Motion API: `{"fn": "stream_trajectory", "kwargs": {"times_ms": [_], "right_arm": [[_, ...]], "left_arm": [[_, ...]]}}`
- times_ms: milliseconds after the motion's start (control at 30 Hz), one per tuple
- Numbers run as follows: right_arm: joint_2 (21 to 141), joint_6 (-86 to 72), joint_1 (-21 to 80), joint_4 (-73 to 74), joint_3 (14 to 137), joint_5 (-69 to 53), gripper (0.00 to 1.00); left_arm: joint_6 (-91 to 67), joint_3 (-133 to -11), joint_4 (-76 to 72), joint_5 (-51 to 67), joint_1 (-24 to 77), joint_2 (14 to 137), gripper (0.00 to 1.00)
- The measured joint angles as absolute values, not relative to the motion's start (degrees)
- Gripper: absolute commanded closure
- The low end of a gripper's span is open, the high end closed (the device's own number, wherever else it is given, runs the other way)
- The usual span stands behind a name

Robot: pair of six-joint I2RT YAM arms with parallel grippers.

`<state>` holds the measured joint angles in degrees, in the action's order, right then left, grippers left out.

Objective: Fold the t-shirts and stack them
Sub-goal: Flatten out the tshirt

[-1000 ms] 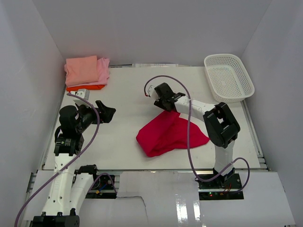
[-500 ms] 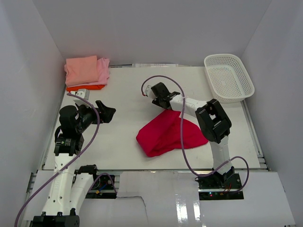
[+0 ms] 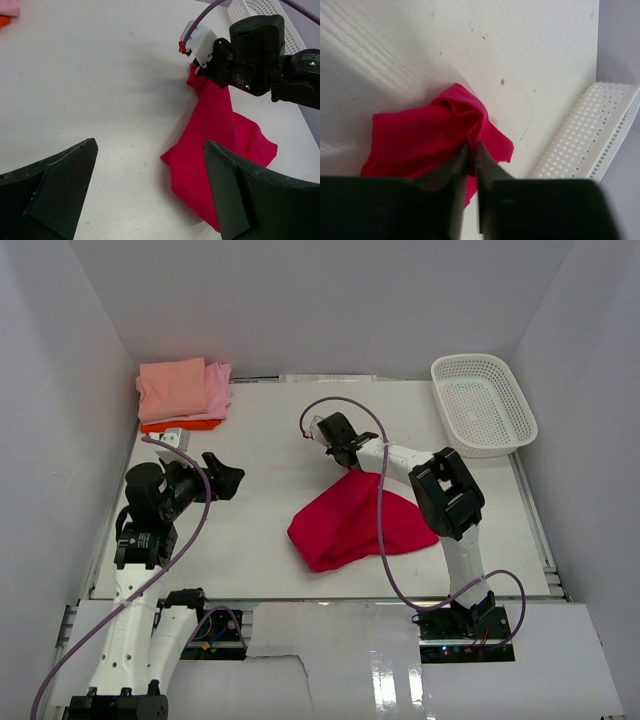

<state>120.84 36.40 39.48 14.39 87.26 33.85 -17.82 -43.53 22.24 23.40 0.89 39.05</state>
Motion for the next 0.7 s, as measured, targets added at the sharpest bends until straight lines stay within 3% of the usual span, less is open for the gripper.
{"fn": "stream_trajectory", "kwargs": {"times_ms": [133, 300, 600, 700], "right_arm": [[121.4, 34.6, 39.4, 15.9, 88.7, 34.8, 0.92], [124.3, 28.4, 40.0, 25.8, 101.5, 33.1, 0.92], [124.1, 15.6, 50.6, 44.8, 132.9, 20.5, 0.92], [119.7, 12.1, 54.2, 46.4, 135.7, 13.3, 0.92]], "left_arm": [[-17.8, -43.5, 22.2, 23.4, 0.9, 39.2, 0.02], [-18.0, -43.5, 22.4, 21.2, 0.9, 39.1, 0.02], [-23.9, -43.6, 28.9, -0.2, 0.4, 38.7, 0.02], [-25.6, -43.8, 30.9, -5.4, 0.4, 38.3, 0.02]]}}
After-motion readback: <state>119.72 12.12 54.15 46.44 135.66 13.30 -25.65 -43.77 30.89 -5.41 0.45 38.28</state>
